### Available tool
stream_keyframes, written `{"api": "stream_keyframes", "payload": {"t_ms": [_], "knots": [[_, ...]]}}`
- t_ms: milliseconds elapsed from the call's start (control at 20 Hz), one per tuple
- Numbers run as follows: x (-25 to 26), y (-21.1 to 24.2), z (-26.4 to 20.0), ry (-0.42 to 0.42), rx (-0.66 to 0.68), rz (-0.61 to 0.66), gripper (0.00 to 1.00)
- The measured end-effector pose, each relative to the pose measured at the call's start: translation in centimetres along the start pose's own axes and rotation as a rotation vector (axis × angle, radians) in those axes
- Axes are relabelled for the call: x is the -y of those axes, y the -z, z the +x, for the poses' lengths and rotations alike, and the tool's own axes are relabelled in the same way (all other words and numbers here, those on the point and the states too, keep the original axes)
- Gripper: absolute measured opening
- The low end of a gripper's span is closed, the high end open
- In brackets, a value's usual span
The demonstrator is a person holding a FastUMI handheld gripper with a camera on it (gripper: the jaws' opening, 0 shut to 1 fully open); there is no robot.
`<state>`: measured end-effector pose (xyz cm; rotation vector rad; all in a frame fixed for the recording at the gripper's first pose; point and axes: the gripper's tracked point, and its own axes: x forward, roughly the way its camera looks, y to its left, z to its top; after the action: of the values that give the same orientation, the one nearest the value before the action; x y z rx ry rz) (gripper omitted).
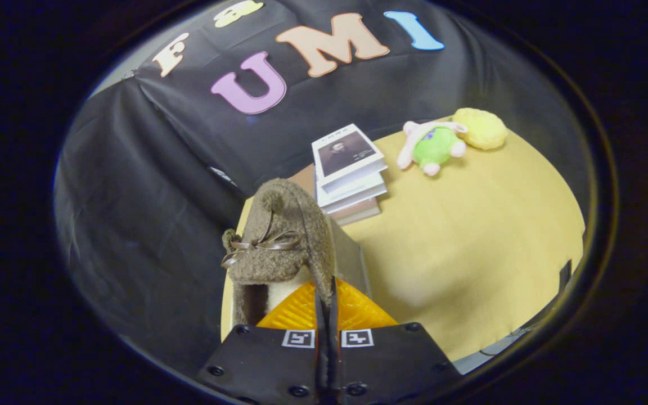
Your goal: Open the storage box then place both shoes into the box .Put the left shoe in first, then the right shoe, with the right side of both shoes facing outward in a uniform manner.
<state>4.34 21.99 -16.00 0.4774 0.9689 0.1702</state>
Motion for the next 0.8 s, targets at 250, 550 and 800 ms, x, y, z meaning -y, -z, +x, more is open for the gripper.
{"api": "stream_keyframes", "payload": {"t_ms": [250, 550, 800], "knots": [[-0.8, 3.0, 3.0, 0.069, -0.037, 0.006, 0.04], [0.3, 5.0, 4.5, 0.199, -0.011, -0.04, 0.05], [0.5, 4.7, 4.0, 0.226, 0.029, -0.052, 0.09]]}}
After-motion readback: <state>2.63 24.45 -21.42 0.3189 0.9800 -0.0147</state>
